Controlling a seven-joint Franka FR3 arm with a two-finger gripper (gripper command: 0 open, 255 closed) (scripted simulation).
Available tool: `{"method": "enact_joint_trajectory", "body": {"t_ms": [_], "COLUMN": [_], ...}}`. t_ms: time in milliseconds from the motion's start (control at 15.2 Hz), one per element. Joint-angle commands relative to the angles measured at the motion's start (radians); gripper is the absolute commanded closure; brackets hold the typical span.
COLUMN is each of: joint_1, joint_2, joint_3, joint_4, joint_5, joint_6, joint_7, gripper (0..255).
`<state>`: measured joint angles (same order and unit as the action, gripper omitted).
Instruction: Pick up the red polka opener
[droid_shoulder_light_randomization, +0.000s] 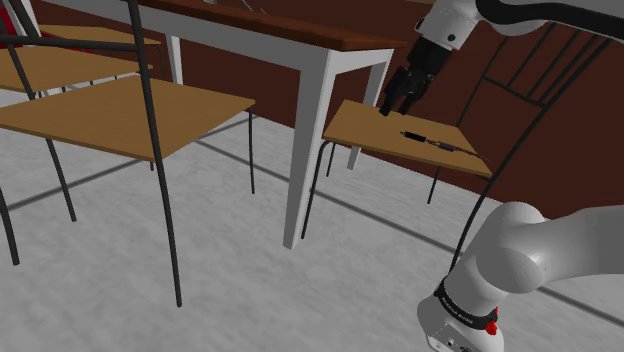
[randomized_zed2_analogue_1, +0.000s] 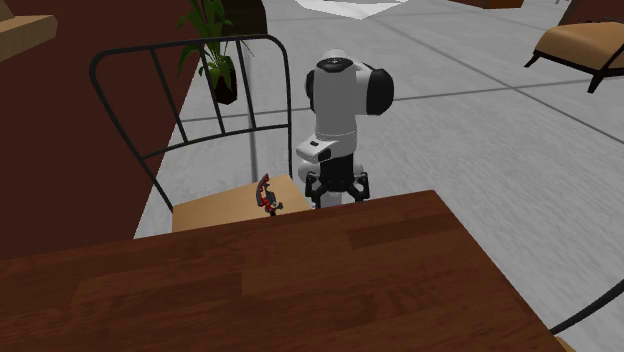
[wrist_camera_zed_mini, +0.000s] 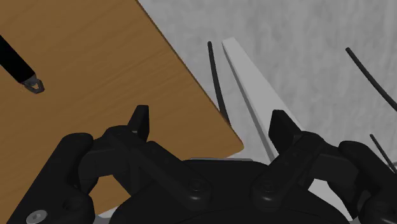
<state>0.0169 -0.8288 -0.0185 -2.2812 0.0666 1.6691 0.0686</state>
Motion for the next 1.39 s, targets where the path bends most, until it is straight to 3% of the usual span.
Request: {"method": "enact_joint_trajectory", "body": {"t_ms": [0,594,1122,1320], "joint_1": [0.0,-0.013,-0.028,-0.067], "joint_2": [0.0,-0.071,-0.034,-0.014], "joint_3": [0.0,-0.205,-0.39,-0.398], "joint_4": [0.0,-0.052,-0.008,-0.014], "joint_5": [0.0,-0.15,-0.313,-0.32], "joint_6": [0.0,-0.122,-0.192,-0.179], "joint_7": [0.0,-0.308,-0.603,-0.665], "gripper": [0,0,0,0]}}
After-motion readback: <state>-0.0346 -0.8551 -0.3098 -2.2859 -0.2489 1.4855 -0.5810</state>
